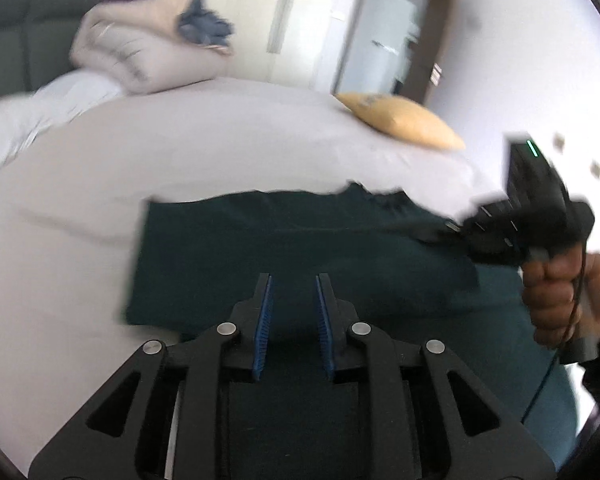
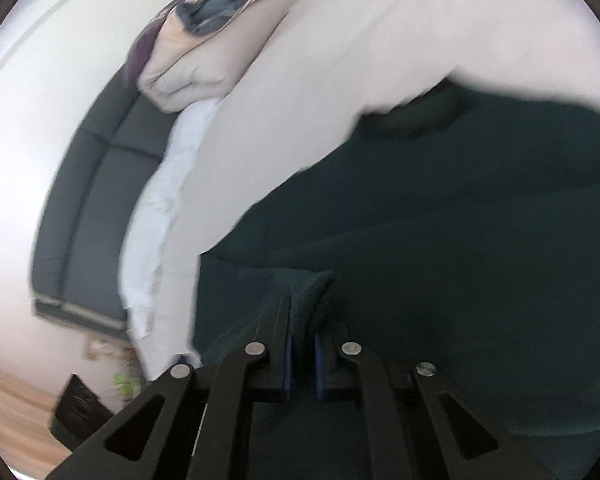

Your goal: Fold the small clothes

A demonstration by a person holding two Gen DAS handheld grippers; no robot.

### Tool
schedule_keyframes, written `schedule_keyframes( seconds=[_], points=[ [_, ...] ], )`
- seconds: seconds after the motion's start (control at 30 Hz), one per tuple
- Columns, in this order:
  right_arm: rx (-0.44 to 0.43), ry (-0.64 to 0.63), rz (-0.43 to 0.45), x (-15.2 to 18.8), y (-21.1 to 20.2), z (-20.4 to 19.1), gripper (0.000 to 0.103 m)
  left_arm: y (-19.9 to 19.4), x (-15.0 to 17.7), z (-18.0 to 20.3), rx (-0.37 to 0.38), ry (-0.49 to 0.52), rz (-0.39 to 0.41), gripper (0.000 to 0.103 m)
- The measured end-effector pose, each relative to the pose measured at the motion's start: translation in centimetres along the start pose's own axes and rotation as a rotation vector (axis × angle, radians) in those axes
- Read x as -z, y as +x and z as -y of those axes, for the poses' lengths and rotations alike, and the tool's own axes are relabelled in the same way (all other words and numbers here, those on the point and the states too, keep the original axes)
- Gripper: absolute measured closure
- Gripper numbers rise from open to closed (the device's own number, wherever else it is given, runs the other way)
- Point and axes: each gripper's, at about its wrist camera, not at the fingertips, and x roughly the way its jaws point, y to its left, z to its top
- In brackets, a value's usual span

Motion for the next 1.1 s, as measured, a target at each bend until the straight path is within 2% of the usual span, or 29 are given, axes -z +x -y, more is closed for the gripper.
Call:
schedule_keyframes(
  seconds=[0.07,0.2,0.33,0.57,0.73,0.87,0.9,0.97,1.03,1.1],
  points=[
    [0.06,-0.005,0.024,-0.8,-1.4,1.1,0.094,-0.3,-0.6,-2.2,-0.011,-0.092,0.002,0.083],
    [0.173,0.02,0.078,-1.9,-4.7,4.7,0.094,-0.8,-2.2,-5.5,-0.046,-0.195,0.011,0.083],
    [0.218,0.041,0.099,-2.2,-6.1,6.7,0.094,-0.3,-3.6,-7.5,-0.051,-0.242,-0.003,0.083],
    [0.28,0.021,0.108,-2.1,-6.6,7.4,0.094,1.2,-5.9,-6.3,-0.031,-0.174,-0.037,0.083],
    [0.309,0.019,0.105,-2.6,-5.7,7.6,0.094,5.3,-6.1,-4.0,-0.029,-0.104,-0.134,0.083],
    [0.308,0.024,0.09,-1.7,-5.3,7.7,0.087,9.8,-4.4,-3.9,-0.073,-0.081,-0.261,0.083],
    [0.307,0.022,0.09,-1.2,-5.4,7.6,0.085,10.2,-3.8,-4.1,-0.076,-0.087,-0.265,0.083],
    [0.28,0.042,0.087,-0.5,-5.6,7.8,0.062,10.0,-3.4,-4.1,-0.084,-0.066,-0.238,0.083],
    [0.272,0.038,0.099,0.4,-5.7,7.8,0.061,9.9,-3.3,-3.8,-0.098,-0.044,-0.234,0.083],
    [0.29,0.02,0.106,0.7,-5.5,7.6,0.065,10.0,-3.2,-3.5,-0.11,-0.025,-0.24,0.083]
  ],
)
